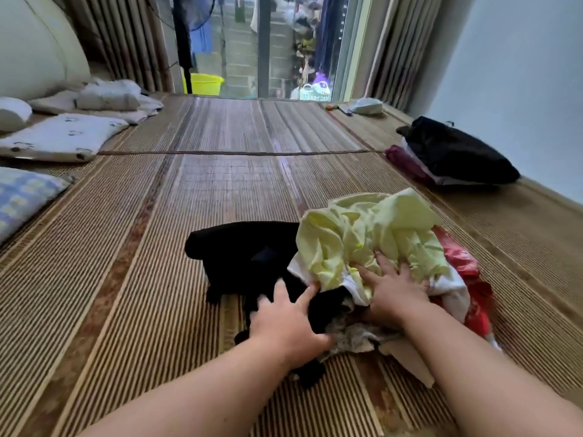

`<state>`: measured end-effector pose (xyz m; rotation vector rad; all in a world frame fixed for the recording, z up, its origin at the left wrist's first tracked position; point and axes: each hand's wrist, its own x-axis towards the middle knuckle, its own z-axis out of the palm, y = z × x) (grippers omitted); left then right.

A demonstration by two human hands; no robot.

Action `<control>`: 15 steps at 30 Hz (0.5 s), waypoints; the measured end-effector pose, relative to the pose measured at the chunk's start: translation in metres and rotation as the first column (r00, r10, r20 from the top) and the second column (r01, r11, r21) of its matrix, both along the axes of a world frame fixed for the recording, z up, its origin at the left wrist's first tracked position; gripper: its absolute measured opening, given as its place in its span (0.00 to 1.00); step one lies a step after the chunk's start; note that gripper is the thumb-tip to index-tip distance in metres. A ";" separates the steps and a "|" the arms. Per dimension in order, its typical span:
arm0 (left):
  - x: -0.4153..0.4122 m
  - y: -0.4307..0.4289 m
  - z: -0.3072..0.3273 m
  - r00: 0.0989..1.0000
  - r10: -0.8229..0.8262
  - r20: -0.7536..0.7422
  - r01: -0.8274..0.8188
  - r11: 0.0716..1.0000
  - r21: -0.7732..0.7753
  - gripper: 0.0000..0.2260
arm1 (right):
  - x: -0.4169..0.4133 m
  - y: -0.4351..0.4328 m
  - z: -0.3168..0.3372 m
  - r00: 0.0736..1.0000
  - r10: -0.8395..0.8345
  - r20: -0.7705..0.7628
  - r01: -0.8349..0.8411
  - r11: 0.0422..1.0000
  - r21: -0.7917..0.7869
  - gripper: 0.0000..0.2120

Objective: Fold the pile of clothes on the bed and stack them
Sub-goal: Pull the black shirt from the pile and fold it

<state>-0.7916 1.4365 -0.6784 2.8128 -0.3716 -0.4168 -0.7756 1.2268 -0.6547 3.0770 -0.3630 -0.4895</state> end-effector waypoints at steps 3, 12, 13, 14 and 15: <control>-0.003 -0.029 0.003 0.989 -0.142 0.046 0.144 0.988 -0.058 0.47 | 0.000 -0.045 0.003 0.998 -0.055 -0.011 0.054 0.998 -0.039 0.45; -0.009 0.015 -0.005 0.927 -0.272 0.260 0.311 0.942 -0.125 0.34 | -0.016 -0.019 0.029 0.994 -0.107 0.024 0.105 0.992 0.073 0.51; -0.011 0.020 -0.001 0.925 -0.250 0.286 0.297 0.946 -0.131 0.28 | -0.027 -0.005 0.027 0.996 -0.049 0.074 0.039 0.990 0.132 0.55; -0.013 0.025 0.004 0.923 -0.232 0.309 0.282 0.951 -0.130 0.23 | -0.040 0.010 0.025 0.992 0.034 0.122 -0.055 0.982 0.179 0.57; -0.016 0.029 0.010 0.923 -0.215 0.318 0.266 0.955 -0.128 0.19 | -0.052 0.026 0.022 0.981 0.119 0.154 -0.149 0.967 0.205 0.58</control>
